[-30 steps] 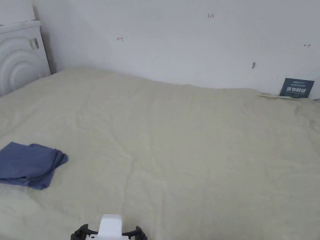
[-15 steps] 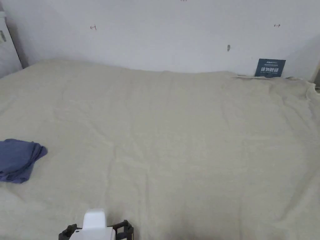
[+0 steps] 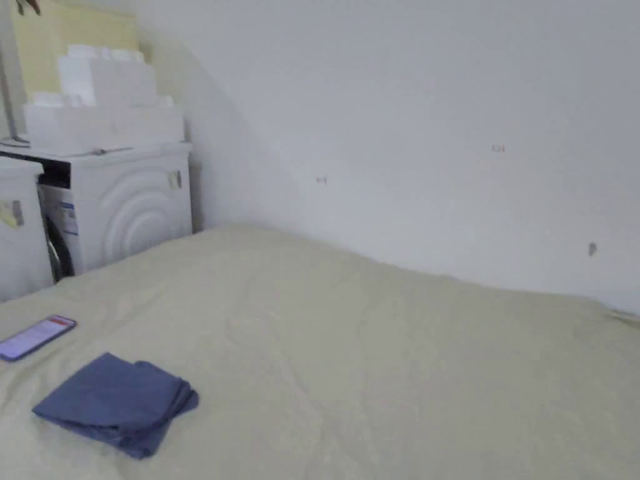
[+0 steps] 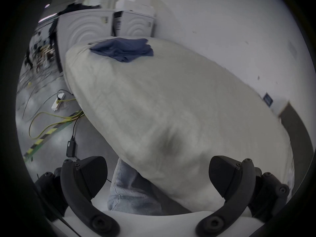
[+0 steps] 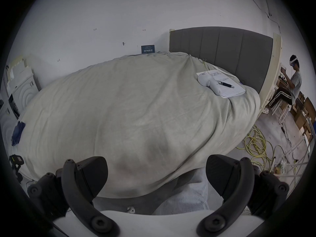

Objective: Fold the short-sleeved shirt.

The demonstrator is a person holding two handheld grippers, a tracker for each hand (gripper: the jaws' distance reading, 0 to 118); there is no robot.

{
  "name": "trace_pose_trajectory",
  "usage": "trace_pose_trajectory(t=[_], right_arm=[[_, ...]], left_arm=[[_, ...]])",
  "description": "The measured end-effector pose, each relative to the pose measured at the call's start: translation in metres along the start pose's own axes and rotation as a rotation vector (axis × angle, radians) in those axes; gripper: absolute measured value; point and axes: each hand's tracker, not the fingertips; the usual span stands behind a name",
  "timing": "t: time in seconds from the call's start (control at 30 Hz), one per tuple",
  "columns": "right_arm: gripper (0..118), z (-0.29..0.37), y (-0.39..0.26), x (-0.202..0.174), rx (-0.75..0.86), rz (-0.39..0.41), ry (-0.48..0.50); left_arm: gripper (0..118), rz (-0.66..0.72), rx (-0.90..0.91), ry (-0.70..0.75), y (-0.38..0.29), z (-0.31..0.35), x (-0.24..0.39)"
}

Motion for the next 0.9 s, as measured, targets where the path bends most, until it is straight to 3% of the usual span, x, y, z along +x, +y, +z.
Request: trace_pose_trajectory(t=[0.13, 0.23, 0.3, 0.5, 0.6, 0.77, 0.8, 0.9], right_arm=[[115, -0.025, 0.048, -0.013, 0.05, 0.025, 0.038], [115, -0.056, 0.104, -0.04, 0.07, -0.001, 0.02], [115, -0.091, 0.138, -0.061, 0.058, -0.038, -0.035], [115, -0.185, 0.199, -0.114, -0.079, 0.017, -0.188], [115, -0.23, 0.211, -0.117, -0.062, 0.006, -0.188], [115, -0.275, 0.201, -0.117, -0.186, -0.021, -0.176], [117, -0.274, 0.198, -0.115, -0.146, -0.045, -0.2], [118, -0.267, 0.194, -0.101, -0.143, -0.158, -0.127]], left_arm=[[118, -0.229, 0.092, 0.034, 0.024, -0.018, 0.038], [118, -0.292, 0.117, -0.024, 0.058, -0.04, 0.083], [118, -0.29, 0.096, -0.066, 0.09, -0.055, 0.119], [118, -0.233, -0.004, -0.077, 0.156, -0.167, 0.209], [118, -0.249, -0.005, -0.065, 0.171, -0.212, 0.229], [118, -0.201, -0.243, 0.086, 0.145, -0.284, 0.222], [118, -0.231, -0.054, 0.054, 0.13, -0.272, 0.218], [118, -0.256, -0.088, 0.097, 0.141, -0.267, 0.226]])
